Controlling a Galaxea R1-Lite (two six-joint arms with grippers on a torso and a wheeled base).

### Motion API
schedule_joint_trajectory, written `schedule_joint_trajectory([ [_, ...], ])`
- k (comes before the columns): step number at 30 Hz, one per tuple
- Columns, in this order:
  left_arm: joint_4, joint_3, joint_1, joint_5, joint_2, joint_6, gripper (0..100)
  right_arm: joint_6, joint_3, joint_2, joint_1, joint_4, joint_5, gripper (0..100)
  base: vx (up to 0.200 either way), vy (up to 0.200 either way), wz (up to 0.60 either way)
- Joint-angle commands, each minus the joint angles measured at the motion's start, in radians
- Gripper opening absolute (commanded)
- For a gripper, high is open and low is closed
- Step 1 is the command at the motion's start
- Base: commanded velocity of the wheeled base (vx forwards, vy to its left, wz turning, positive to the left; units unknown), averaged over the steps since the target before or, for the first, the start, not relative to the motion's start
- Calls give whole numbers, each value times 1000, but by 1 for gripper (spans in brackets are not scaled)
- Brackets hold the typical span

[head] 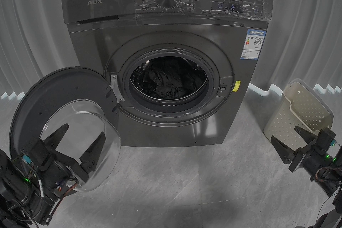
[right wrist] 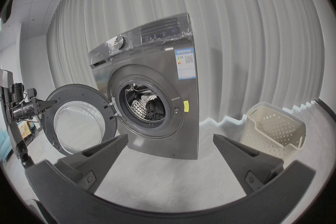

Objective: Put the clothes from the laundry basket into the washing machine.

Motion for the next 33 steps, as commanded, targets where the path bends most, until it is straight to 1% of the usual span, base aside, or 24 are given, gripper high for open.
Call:
schedule_joint_trajectory([
  [1, 29, 19, 40, 4, -107, 9, 100, -36, 18, -119, -68, 24, 8, 100, -200, 0, 0],
  [2, 42, 19, 49, -2, -149, 16, 100, -41, 18, -136, -96, 30, 14, 100, -200, 0, 0],
  [3, 45, 19, 49, -2, -156, 16, 100, -42, 18, -139, -105, 32, 15, 100, -200, 0, 0],
  [4, 73, 19, 56, -7, -235, 27, 100, -58, 18, -196, -143, 43, 37, 100, -200, 0, 0],
  [5, 108, 19, 66, -7, -270, 25, 100, -85, 18, -251, -159, 63, 54, 100, 0, 0, 0],
  [7, 183, 19, 86, -7, -304, 24, 100, -110, 18, -308, -168, 113, 70, 100, 0, 0, 0],
  [8, 297, 19, 95, -7, -370, 22, 100, -121, 18, -354, -183, 198, 83, 100, 0, 0, 0],
  [9, 375, 19, 95, -10, -423, 27, 100, -121, 18, -375, -197, 257, 86, 100, 0, 0, 0],
  [11, 519, 19, 107, -11, -525, 25, 100, -119, 18, -437, -215, 400, 92, 100, 0, 0, 0],
  [12, 519, 19, 107, -11, -525, 25, 100, -119, 18, -437, -215, 400, 92, 100, 0, 0, 0],
  [13, 624, 19, 136, -10, -592, 18, 100, -119, 18, -555, -203, 546, 90, 100, 0, 0, 0],
  [16, 728, 19, 167, -14, -712, -14, 100, -125, 18, -710, -211, 705, 92, 100, 0, 0, 0],
  [17, 742, 19, 170, -14, -736, -19, 100, -125, 18, -730, -212, 721, 92, 100, 0, 0, 0],
  [18, 779, 19, 184, -27, -796, -28, 100, -127, 18, -790, -228, 754, 90, 100, 0, 0, 0],
  [21, 895, 19, 250, -76, -907, -33, 100, -125, 18, -897, -286, 787, 92, 100, 0, 0, 0],
  [22, 912, 19, 259, -85, -925, -31, 100, -125, 18, -906, -292, 793, 92, 100, 0, 0, 0],
  [23, 960, 19, 294, -122, -982, -25, 100, -125, 18, -937, -311, 814, 92, 100, 0, 0, 0],
  [24, 967, 19, 303, -131, -992, -24, 100, -125, 18, -944, -315, 820, 92, 100, 0, 0, 0],
  [25, 1007, 19, 354, -186, -1045, -21, 100, -127, 18, -987, -334, 860, 93, 100, 0, 0, 0],
  [28, 1072, 19, 438, -310, -1158, -21, 100, -134, 18, -1064, -355, 960, 96, 100, 0, 0, 0],
  [30, 1142, 19, 498, -384, -1238, -21, 100, -139, 18, -1138, -370, 1034, 112, 100, 0, 0, 0],
  [32, 1234, 19, 550, -432, -1301, -17, 100, -140, 18, -1210, -383, 1110, 126, 100, 0, 0, 0],
  [33, 1260, 19, 556, -433, -1308, -17, 100, -140, 18, -1248, -389, 1155, 130, 100, 0, 0, 0],
])
